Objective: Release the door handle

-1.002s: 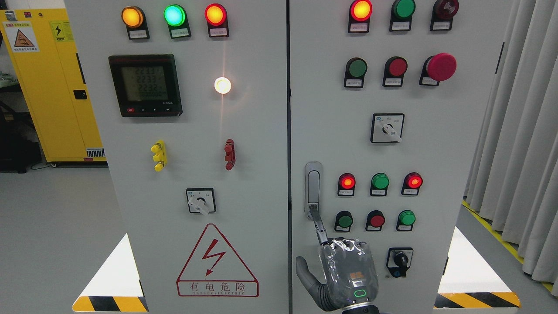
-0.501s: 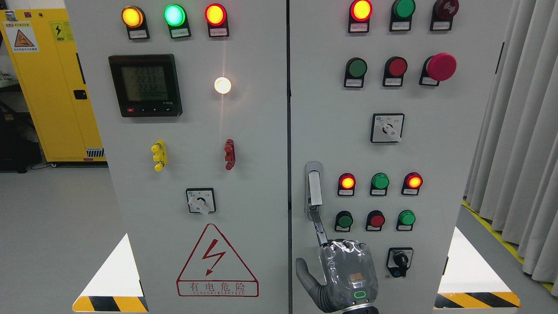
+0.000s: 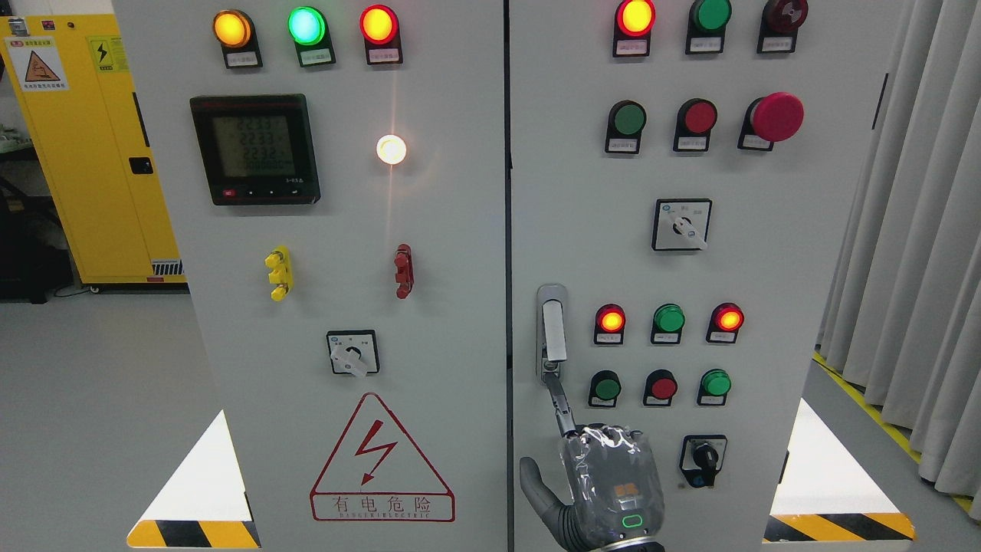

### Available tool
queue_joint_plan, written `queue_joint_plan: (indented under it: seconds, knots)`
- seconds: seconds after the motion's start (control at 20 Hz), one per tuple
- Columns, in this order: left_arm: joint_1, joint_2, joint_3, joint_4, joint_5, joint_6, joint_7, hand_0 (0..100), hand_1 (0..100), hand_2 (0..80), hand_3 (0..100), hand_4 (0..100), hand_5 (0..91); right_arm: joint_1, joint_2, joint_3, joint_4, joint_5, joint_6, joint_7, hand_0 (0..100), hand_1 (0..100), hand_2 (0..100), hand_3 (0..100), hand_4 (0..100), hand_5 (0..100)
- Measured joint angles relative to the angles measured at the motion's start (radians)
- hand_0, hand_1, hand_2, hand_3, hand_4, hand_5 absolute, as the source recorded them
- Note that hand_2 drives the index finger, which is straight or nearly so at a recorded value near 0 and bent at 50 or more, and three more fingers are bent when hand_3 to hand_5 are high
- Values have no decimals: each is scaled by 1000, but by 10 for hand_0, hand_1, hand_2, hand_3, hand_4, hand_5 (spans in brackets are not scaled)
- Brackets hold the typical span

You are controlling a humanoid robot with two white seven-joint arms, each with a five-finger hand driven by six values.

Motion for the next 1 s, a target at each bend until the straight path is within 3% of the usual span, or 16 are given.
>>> queue_joint_plan:
  seconds: [0.5, 0.6, 0.65, 0.7, 0.85, 0.95, 1.0]
  knots:
    - [0, 0, 0, 0, 0, 0, 0, 120, 556, 0, 0, 0, 0, 6, 0, 1, -22, -1, -12, -36, 468, 348, 0, 924, 950, 1000]
    - [0, 0, 0, 0, 0, 0, 0, 120, 556, 0, 0, 0, 0, 7, 0, 1, -26, -1, -14, -39, 468, 349, 43, 888, 934, 1000]
    - [0, 0, 0, 0, 0, 0, 0, 120, 556, 0, 0, 0, 0, 7, 0, 1, -29, -1, -14, -39, 470, 349, 129, 841, 904, 988]
    - [0, 0, 0, 0, 0, 0, 0, 120, 556, 0, 0, 0, 0, 7, 0, 0, -32, -2, -14, -40, 483, 352, 187, 795, 870, 906]
    - [0, 0, 0, 0, 0, 0, 0, 120, 556, 0, 0, 0, 0, 12, 0, -2, -44, -9, -15, -41, 616, 380, 255, 723, 804, 781]
    - [0, 0, 0, 0, 0, 0, 0, 120, 556, 0, 0, 0, 0, 15, 0, -4, -54, -21, -15, -44, 708, 371, 365, 728, 789, 737]
    - [0, 0, 0, 0, 0, 0, 0, 120, 556, 0, 0, 0, 0, 16, 0, -5, -59, -27, -15, -45, 871, 298, 544, 832, 802, 723]
